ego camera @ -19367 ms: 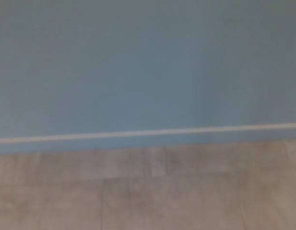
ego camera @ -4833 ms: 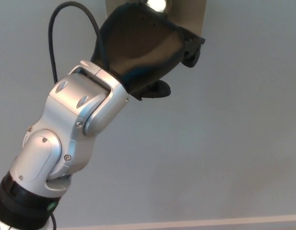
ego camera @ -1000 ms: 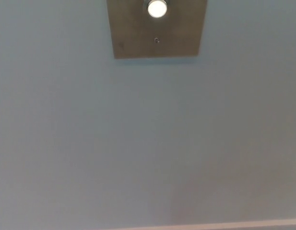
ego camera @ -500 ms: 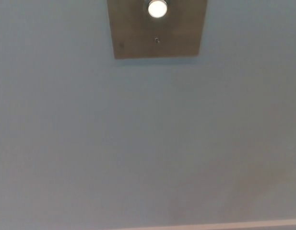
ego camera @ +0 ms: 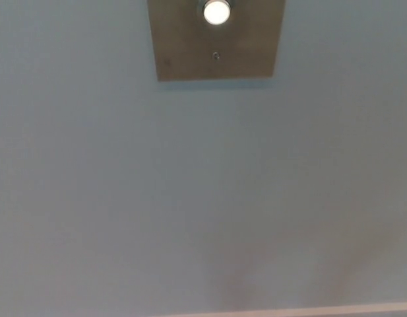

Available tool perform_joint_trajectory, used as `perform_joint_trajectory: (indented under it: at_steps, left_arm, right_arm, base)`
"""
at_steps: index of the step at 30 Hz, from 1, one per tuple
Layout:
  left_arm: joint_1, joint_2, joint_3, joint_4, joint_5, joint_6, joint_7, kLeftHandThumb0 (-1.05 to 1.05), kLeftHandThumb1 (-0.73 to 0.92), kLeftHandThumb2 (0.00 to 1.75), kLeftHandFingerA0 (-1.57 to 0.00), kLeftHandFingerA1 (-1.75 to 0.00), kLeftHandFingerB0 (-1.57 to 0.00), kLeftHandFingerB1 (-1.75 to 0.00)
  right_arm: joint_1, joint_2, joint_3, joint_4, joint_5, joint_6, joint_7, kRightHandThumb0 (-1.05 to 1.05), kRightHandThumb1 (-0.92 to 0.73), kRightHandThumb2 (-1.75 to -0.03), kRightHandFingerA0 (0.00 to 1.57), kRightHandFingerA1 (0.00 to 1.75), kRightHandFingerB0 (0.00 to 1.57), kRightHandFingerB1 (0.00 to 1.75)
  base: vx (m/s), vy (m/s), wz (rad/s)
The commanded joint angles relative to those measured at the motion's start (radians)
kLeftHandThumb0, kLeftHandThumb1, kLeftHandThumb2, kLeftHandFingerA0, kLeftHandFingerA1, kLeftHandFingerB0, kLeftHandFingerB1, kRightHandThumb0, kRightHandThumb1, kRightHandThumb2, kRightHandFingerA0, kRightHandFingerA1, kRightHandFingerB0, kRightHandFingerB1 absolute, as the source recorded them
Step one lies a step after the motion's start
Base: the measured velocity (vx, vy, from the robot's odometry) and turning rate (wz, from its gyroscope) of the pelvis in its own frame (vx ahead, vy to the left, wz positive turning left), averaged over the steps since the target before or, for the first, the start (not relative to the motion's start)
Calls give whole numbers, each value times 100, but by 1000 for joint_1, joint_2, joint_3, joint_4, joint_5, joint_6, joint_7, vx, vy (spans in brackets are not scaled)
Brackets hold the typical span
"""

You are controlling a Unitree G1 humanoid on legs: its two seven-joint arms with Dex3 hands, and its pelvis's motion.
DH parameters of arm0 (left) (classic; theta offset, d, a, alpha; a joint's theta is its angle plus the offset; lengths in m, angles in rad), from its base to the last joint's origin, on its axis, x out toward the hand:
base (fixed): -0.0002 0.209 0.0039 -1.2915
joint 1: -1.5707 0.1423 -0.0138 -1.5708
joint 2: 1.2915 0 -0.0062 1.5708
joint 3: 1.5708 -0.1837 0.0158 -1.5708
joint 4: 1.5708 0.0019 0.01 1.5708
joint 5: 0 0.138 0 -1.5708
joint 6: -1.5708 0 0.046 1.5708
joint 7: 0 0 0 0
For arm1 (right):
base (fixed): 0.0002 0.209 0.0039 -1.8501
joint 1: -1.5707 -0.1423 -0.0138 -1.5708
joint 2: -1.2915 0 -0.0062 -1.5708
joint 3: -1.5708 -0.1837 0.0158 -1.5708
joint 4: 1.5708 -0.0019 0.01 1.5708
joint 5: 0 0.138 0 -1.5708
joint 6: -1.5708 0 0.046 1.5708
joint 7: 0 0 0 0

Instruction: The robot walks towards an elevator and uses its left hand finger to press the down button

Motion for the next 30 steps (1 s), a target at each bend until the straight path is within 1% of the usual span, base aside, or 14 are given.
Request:
perform_joint_trajectory:
  at_steps: [1, 6, 10, 12, 15, 20, 22, 23, 24, 25, 26, 27, 28, 30]
  left_arm:
    - [-3, 15, -4, 3, -35, 14, -7, -48, 62, 59, -60, -50, -59, -45]
    - [-15, 21, -12, 8, -35, 38, -7, -51, 64, 60, -61, -50, -60, -45]
    - [-21, 21, -14, 9, -44, 45, 2, -51, 61, 59, -60, -50, -61, -46]
    - [-12, 26, -36, 8, -24, 22, 8, -52, 64, 59, -61, -51, -62, -46]
    - [-6, 39, -75, 9, 1, 28, 17, -54, 68, 61, -61, -50, -60, -43]
    - [-3, 42, -97, 7, -7, 28, 28, -51, 67, 60, -61, -49, -58, -44]
    - [-9, 58, -135, 9, 25, 43, 31, -53, 71, 61, -58, -49, -55, -42]
    - [-9, 66, -165, 10, 49, 48, 47, -52, 77, 63, -57, -50, -54, -41]
    - [-9, 74, -198, 11, 74, 52, 66, -52, 77, 63, -57, -50, -54, -41]
    - [4, 84, -273, 10, 146, 17, 121, -48, 83, 65, -54, -50, -48, -41]
    - [9, 89, -310, 10, 169, 2, 145, -48, 83, 65, -54, -50, -48, -41]
    - [3, 64, -207, 7, 35, 34, 61, -51, 71, 62, -59, -50, -58, -42]
    - [1, 54, -167, 5, -25, 47, 26, -51, 71, 62, -59, -50, -58, -42]
    - [-4, 53, -166, 4, -19, 67, 45, -51, 71, 61, -59, -50, -59, -42]
  right_arm:
    - [3, -4, 0, 0, 6, -18, -12, -54, -51, -56, 43, 50, 45, 35]
    - [3, -6, 11, 2, -5, -22, -24, -54, -52, -56, 49, 49, 45, 36]
    - [2, -4, 16, 1, -3, -21, -27, -52, -51, -56, 46, 48, 47, 36]
    - [1, -5, 19, 1, -3, -20, -28, -52, -51, -56, 48, 48, 48, 35]
    - [6, -4, 29, 5, -12, -20, -43, -53, -51, -56, 46, 48, 47, 35]
    - [10, -3, 16, 1, 6, -32, -29, -50, -50, -56, 48, 49, 47, 35]
    - [9, -4, 21, 1, 0, -29, -32, -51, -51, -56, 48, 50, 47, 36]
    - [12, -5, 23, 1, -3, -31, -34, -52, -41, -76, 43, 53, 40, 47]
    - [15, -6, 26, 0, -6, -33, -36, -52, -41, -76, 43, 53, 40, 47]
    - [14, -6, 22, 3, -2, -28, -32, -51, -51, -56, 48, 48, 47, 35]
    - [13, -5, 21, 4, 0, -25, -30, -51, -51, -56, 48, 48, 47, 35]
    - [10, -6, 31, 5, -11, -15, -45, -54, -52, -56, 45, 48, 48, 36]
    - [9, -6, 35, 5, -16, -11, -52, -54, -52, -56, 45, 48, 48, 36]
    - [9, -5, 30, 6, -8, -8, -46, -54, -51, -56, 44, 48, 47, 36]
  base:
    - [0, 0, 0]
    - [0, 0, 0]
    - [0, 0, 0]
    - [0, 0, 0]
    - [0, 0, 0]
    - [0, 0, 0]
    - [0, 0, 0]
    - [0, 0, 0]
    - [0, 0, 0]
    - [0, 0, 0]
    - [0, 0, 0]
    - [0, 0, 0]
    - [0, 0, 0]
    - [0, 0, 0]
